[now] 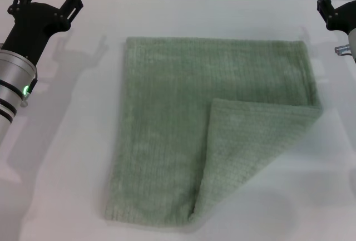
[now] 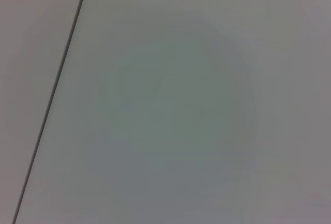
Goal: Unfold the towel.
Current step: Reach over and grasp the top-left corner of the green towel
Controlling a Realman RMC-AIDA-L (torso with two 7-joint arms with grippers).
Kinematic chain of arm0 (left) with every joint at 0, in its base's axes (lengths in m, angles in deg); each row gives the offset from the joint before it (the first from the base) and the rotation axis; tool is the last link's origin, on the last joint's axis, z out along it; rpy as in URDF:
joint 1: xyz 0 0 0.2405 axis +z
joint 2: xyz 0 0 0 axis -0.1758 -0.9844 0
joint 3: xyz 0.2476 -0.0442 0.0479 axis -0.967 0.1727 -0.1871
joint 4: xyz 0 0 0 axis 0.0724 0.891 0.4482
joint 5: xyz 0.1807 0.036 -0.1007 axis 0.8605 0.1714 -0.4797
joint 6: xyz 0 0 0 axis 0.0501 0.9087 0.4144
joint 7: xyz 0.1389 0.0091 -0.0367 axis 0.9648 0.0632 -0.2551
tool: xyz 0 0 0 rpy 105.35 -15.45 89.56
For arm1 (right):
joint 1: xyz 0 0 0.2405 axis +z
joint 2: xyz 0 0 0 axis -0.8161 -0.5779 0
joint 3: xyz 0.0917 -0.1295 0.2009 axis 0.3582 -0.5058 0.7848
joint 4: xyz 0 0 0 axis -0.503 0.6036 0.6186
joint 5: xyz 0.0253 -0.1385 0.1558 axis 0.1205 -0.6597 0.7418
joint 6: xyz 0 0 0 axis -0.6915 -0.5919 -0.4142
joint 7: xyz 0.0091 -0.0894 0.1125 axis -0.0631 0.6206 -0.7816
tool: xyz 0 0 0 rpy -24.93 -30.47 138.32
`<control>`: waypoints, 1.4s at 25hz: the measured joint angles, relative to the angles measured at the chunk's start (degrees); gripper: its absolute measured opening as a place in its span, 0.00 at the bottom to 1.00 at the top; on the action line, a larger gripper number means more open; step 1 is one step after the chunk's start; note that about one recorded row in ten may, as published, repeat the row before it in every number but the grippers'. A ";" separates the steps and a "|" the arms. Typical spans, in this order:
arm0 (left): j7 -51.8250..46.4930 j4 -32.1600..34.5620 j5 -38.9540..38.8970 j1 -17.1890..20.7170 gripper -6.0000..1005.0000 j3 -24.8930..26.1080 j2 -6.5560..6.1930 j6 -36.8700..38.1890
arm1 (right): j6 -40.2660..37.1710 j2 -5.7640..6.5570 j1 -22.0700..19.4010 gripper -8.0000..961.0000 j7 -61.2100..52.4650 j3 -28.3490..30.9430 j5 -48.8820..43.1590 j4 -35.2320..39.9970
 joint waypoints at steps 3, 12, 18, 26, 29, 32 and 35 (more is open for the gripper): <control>-0.17 0.00 0.00 0.00 0.80 0.00 0.00 0.00 | 0.01 0.00 0.00 0.75 0.00 0.00 0.02 0.00; -0.46 -0.15 0.06 0.00 0.77 -0.32 0.00 0.01 | 0.45 0.00 -0.23 0.75 0.00 0.09 0.02 0.00; -0.18 -0.43 -0.01 0.00 0.76 -2.36 0.01 0.03 | 0.45 0.00 -0.35 0.75 0.00 0.10 0.01 0.00; -0.44 -0.59 0.00 -0.51 0.51 -3.94 -0.02 0.14 | 0.45 0.00 -0.25 0.75 0.00 0.31 -0.14 0.00; -0.50 -0.48 0.00 -0.73 0.40 -3.96 -0.01 0.07 | 0.45 0.00 -0.17 0.75 0.00 0.36 -0.16 0.00; -0.51 -0.41 0.00 -0.82 0.30 -3.96 -0.01 0.06 | 0.45 0.00 -0.12 0.75 0.00 0.36 -0.17 0.00; -0.52 -0.18 0.00 -1.16 0.18 -3.96 0.00 -0.09 | 0.45 0.00 -0.07 0.75 0.00 0.36 -0.21 0.00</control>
